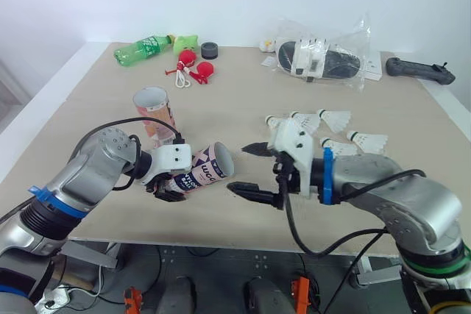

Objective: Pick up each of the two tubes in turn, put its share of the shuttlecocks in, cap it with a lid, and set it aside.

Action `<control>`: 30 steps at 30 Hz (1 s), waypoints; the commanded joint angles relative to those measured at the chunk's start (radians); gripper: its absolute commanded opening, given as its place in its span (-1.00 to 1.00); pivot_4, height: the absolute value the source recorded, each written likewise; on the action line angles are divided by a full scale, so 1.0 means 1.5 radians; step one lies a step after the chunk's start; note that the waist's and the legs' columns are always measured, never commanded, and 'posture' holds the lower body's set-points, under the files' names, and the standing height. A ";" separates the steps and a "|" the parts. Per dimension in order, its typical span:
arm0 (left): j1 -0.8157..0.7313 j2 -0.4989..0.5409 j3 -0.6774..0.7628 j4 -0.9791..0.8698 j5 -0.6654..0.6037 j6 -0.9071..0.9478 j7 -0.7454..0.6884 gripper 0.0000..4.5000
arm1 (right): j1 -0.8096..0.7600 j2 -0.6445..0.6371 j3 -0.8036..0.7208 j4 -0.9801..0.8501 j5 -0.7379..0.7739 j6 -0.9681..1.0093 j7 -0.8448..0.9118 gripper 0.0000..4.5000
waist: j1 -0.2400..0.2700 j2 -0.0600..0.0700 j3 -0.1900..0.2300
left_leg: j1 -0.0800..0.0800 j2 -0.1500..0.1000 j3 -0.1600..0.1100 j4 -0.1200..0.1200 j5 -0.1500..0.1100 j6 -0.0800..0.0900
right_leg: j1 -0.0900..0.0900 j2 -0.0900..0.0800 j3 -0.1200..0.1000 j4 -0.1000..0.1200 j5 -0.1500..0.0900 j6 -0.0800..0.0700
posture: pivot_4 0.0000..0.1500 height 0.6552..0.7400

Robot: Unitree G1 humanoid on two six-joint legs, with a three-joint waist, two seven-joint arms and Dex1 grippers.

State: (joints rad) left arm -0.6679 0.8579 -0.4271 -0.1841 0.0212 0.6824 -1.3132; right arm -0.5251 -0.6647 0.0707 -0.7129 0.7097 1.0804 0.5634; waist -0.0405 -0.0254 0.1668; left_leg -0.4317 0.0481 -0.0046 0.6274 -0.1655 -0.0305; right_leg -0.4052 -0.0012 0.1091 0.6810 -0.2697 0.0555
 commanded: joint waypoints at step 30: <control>0.019 -0.017 -0.015 -0.009 0.007 0.024 0.005 0.46 | -0.167 0.328 0.008 0.812 -0.448 -0.489 -0.357 0.98 | -0.004 0.002 0.000 | 0.000 -0.002 0.001 -0.001 0.001 0.001 | 0.000 -0.001 0.001 0.000 0.001 0.003 | 1.00 1.00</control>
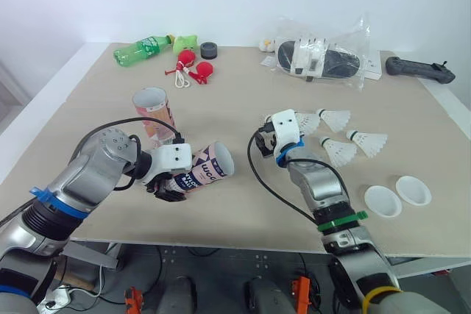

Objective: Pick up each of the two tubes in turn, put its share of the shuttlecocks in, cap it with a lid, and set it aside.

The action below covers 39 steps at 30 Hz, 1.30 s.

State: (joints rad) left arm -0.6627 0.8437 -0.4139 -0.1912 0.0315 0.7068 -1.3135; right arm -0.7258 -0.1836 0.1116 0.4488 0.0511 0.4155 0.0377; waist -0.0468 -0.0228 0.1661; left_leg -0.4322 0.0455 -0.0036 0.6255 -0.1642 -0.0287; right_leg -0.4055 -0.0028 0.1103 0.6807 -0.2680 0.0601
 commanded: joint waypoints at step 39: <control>0.024 -0.020 -0.025 0.002 -0.001 0.010 0.019 0.46 | 0.042 -0.405 0.008 -0.680 0.298 0.283 0.594 -0.97 | 0.006 0.004 0.001 | 0.001 0.000 -0.001 -0.002 0.000 0.000 | 0.001 0.000 0.000 0.000 -0.003 -0.003 | 1.00 1.00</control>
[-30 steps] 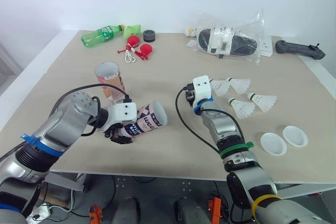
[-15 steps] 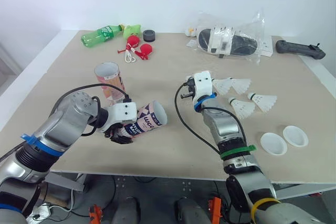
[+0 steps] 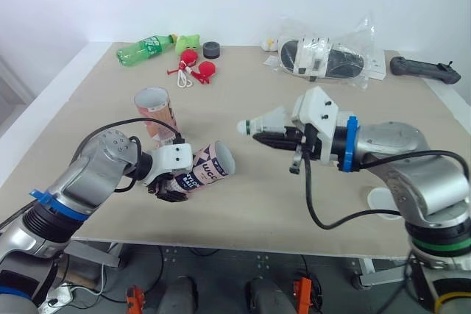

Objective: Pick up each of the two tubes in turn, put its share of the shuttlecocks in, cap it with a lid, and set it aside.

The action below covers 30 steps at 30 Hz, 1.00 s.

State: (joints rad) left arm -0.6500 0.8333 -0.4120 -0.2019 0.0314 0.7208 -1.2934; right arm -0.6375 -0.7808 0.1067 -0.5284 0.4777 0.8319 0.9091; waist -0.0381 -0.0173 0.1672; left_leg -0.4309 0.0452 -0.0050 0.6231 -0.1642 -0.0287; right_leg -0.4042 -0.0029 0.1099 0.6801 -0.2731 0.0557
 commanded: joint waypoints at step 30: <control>0.024 -0.015 -0.026 0.005 -0.005 -0.002 0.008 0.46 | 0.171 -0.067 -0.262 -0.023 0.009 0.100 -0.110 0.99 | 0.011 -0.001 0.000 | -0.004 -0.002 -0.001 0.001 0.000 0.000 | -0.001 -0.002 -0.001 0.000 -0.001 0.002 | 1.00 1.00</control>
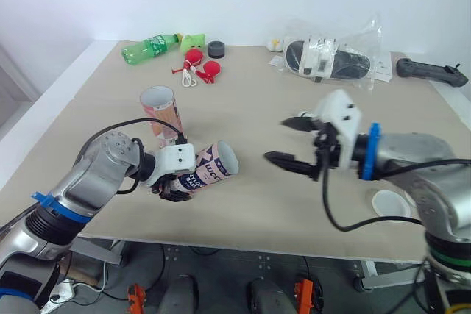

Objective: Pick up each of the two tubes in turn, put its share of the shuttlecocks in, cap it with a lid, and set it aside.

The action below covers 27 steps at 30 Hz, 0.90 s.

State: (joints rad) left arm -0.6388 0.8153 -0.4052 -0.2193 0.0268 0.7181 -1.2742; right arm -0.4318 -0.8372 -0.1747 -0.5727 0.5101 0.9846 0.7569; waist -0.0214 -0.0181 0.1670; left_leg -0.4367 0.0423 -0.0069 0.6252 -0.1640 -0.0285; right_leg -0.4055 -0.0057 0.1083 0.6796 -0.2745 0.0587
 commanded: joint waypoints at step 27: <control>-0.003 -0.017 -0.039 0.045 0.010 -0.022 -0.027 0.46 | 0.065 0.172 -0.031 0.267 -0.165 -0.073 -0.277 0.99 | -0.005 0.002 -0.001 | 0.002 -0.005 0.000 -0.001 0.000 0.001 | 0.002 -0.002 0.004 0.000 -0.001 0.004 | 1.00 1.00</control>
State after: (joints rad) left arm -0.6699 0.7983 -0.4190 -0.1557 0.0386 0.6769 -1.3166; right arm -0.3088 -0.5799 -0.2192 -0.1809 0.2775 0.9126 0.3568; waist -0.0288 -0.0151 0.1655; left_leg -0.4338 0.0353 -0.0074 0.6239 -0.1633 -0.0272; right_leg -0.4020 -0.0080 0.1144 0.6794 -0.2755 0.0643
